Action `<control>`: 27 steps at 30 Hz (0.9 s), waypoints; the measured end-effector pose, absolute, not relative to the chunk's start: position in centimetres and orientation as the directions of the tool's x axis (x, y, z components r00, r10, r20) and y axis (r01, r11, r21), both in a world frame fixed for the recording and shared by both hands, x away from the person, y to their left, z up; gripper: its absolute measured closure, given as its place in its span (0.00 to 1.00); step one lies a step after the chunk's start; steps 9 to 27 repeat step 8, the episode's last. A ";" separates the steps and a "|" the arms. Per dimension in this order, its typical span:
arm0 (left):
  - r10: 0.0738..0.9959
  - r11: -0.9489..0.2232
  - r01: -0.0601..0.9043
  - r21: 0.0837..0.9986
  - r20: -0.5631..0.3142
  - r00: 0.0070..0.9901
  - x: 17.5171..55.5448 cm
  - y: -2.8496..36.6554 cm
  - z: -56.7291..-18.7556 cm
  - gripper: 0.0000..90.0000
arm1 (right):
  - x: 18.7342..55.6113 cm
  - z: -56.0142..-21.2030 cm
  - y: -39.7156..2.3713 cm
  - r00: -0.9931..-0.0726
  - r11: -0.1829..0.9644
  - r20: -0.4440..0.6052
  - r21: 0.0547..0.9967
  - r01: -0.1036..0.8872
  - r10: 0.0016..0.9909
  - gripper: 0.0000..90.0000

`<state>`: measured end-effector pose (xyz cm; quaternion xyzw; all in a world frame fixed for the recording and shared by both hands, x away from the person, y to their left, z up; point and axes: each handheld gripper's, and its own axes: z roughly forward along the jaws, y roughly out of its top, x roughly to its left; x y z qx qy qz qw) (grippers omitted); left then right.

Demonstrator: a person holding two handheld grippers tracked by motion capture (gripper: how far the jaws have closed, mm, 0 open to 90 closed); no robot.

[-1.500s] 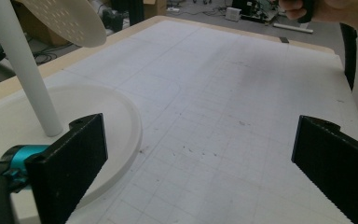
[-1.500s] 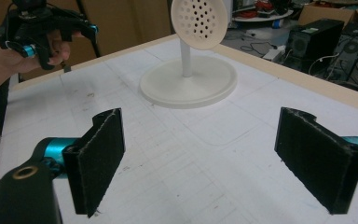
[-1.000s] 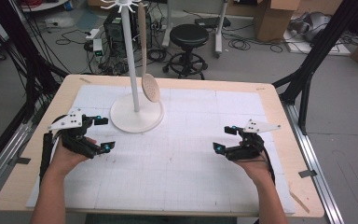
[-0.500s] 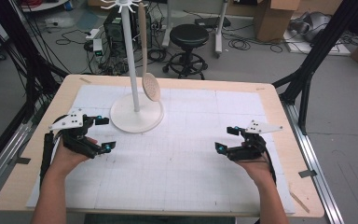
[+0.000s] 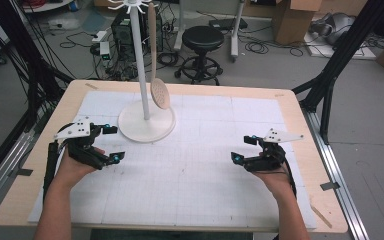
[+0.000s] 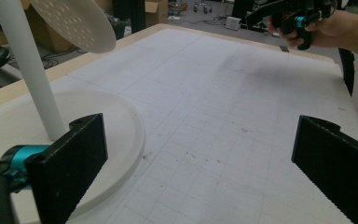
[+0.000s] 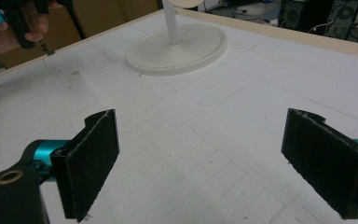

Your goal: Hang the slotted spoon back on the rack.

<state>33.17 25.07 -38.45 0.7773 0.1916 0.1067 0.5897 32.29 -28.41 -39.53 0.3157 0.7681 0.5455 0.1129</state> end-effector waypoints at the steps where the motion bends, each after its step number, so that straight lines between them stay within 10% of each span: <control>1: 0.423 -0.233 0.171 0.957 -0.059 0.904 33.2 25.1 -38.5 0.04 | 32.3 -39.5 -28.4 -0.775 0.205 0.173 0.909 0.364 0.608 0.11; 27: 0.427 -0.227 0.177 0.958 -0.065 0.902 33.2 25.0 -38.5 0.04 | 32.3 -39.6 -28.4 -0.777 0.212 0.170 0.907 0.364 0.606 0.11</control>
